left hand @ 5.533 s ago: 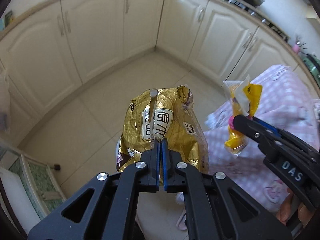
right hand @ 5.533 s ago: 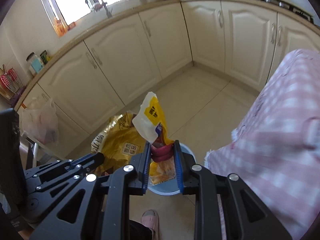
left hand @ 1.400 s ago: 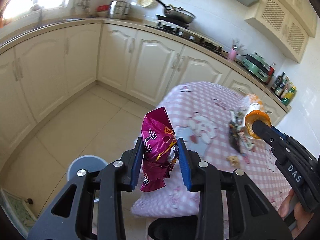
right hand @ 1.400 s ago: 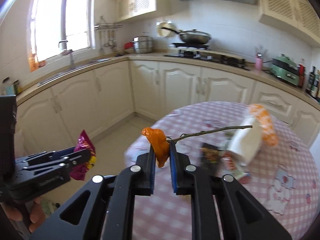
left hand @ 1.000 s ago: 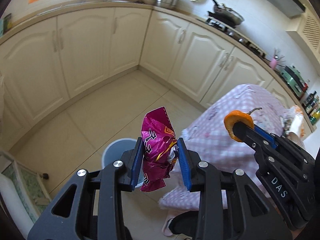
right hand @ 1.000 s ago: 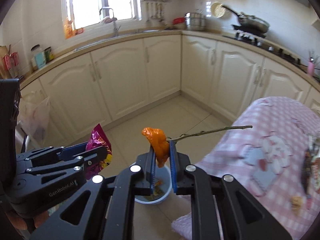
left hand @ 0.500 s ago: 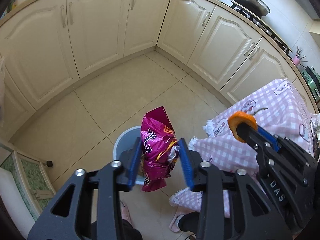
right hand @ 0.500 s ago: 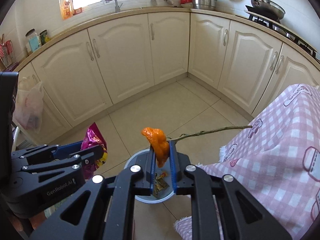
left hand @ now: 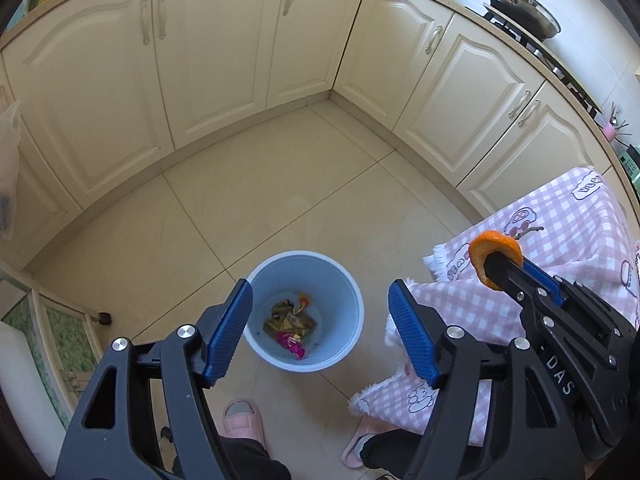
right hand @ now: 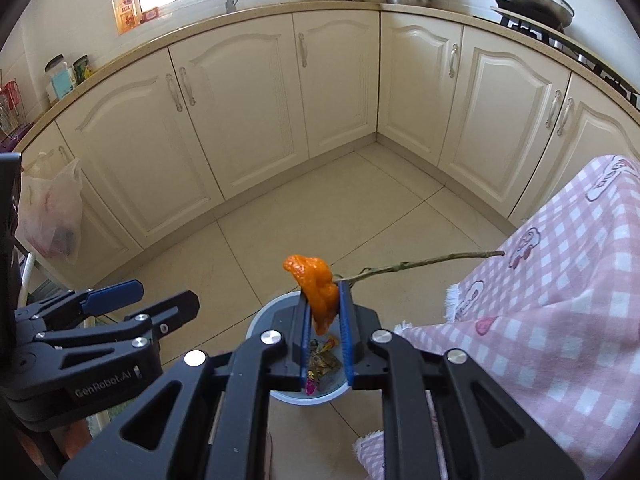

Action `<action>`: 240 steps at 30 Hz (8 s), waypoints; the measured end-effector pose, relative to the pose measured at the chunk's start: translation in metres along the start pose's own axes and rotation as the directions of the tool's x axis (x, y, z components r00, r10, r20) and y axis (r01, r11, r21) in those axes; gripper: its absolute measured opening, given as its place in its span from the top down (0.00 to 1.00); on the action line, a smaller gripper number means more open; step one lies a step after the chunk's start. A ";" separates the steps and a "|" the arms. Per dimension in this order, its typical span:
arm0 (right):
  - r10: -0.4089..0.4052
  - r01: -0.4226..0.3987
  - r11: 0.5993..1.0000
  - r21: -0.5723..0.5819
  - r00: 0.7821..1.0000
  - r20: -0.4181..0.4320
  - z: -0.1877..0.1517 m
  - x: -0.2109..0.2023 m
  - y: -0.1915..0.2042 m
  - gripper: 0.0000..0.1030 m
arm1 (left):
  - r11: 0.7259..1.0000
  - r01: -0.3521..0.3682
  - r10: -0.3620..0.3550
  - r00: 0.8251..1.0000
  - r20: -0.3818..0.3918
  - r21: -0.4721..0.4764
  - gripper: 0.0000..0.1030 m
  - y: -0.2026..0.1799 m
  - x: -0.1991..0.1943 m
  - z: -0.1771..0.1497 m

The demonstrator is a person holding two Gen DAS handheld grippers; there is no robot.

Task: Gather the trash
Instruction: 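Carry both items over the bucket and open both tools to drop them, then grasp the bread crust with the left tool while the right tool grasps the dark wrapper, then move both tools over the bucket and release the crust and wrapper, then swing the right tool back toward the table items, then grasp the white paper bag with the left tool while the right tool grasps the orange-white bag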

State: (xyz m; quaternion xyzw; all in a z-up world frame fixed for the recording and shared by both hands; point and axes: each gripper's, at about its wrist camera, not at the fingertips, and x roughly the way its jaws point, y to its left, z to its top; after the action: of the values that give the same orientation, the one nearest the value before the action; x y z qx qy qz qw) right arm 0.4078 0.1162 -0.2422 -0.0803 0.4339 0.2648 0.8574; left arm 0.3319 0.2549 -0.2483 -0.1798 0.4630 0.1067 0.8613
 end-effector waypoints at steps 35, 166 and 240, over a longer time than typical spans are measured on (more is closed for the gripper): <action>-0.241 0.194 0.963 0.186 0.928 0.282 -0.031 -0.201 -0.091 0.56 | 0.961 0.145 -0.181 0.973 0.140 0.235 0.34 -0.137 -0.117 -0.027; 0.182 -0.184 0.980 0.074 0.983 0.030 0.045 0.001 0.008 0.83 | 0.989 -0.110 0.117 0.991 0.071 -0.097 0.39 0.022 -0.027 0.020; -0.401 0.231 0.785 0.575 0.897 0.188 -0.100 -0.289 -0.399 0.40 | 0.704 0.368 -0.474 0.880 0.017 0.608 0.92 -0.440 -0.120 -0.051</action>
State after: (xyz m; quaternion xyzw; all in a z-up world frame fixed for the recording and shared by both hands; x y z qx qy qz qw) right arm 0.4069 -0.3697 -0.1123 0.1327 0.3353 -0.0081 0.9327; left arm 0.3815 -0.1694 -0.0805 0.0044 0.3431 -0.2269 0.9115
